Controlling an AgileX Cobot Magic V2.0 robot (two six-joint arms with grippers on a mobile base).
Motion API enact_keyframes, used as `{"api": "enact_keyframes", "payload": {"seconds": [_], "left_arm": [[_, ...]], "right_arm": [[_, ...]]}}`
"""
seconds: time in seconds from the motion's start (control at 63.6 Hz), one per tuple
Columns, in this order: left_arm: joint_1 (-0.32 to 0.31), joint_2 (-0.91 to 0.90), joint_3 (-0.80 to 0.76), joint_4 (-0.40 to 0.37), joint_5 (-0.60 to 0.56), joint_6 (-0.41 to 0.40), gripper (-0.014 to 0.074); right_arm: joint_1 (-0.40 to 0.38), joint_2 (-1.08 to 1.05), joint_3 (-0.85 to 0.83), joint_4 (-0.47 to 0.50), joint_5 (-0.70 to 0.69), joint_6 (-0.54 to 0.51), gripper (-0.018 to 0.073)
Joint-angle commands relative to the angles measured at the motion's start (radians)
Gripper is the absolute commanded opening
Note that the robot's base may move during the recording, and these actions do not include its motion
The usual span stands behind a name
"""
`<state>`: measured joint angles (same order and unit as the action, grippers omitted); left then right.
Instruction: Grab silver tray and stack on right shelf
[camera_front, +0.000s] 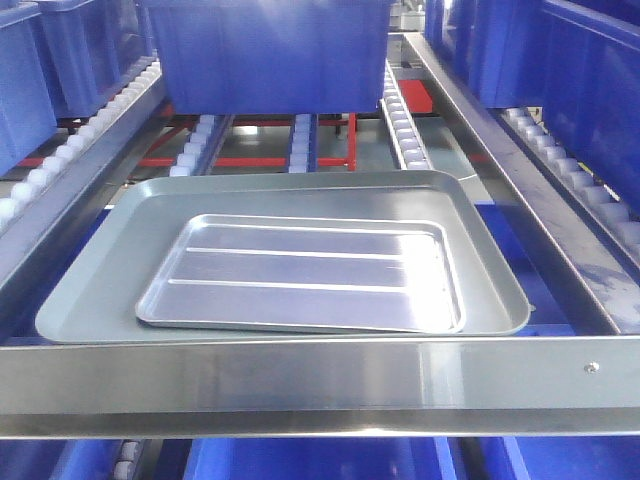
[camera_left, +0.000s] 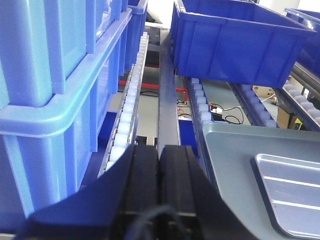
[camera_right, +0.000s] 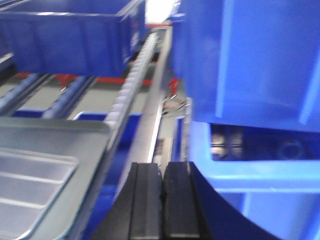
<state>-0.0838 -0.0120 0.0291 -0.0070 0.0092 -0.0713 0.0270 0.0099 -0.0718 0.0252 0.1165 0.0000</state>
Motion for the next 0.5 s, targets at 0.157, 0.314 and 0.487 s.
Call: {"api": "enact_keyframes", "payload": {"seconds": [0.157, 0.314, 0.487], "left_arm": [[-0.001, -0.013, 0.018, -0.008, -0.094, -0.001, -0.0101], [-0.001, -0.013, 0.018, -0.008, -0.094, -0.001, -0.0101], [-0.001, -0.013, 0.018, -0.008, -0.094, -0.001, -0.0101]], "right_arm": [[-0.033, -0.041, 0.081, 0.003, -0.192, -0.016, 0.0055], [-0.033, -0.041, 0.081, 0.003, -0.192, -0.016, 0.0055], [-0.033, -0.041, 0.081, 0.003, -0.191, -0.016, 0.0055]]}}
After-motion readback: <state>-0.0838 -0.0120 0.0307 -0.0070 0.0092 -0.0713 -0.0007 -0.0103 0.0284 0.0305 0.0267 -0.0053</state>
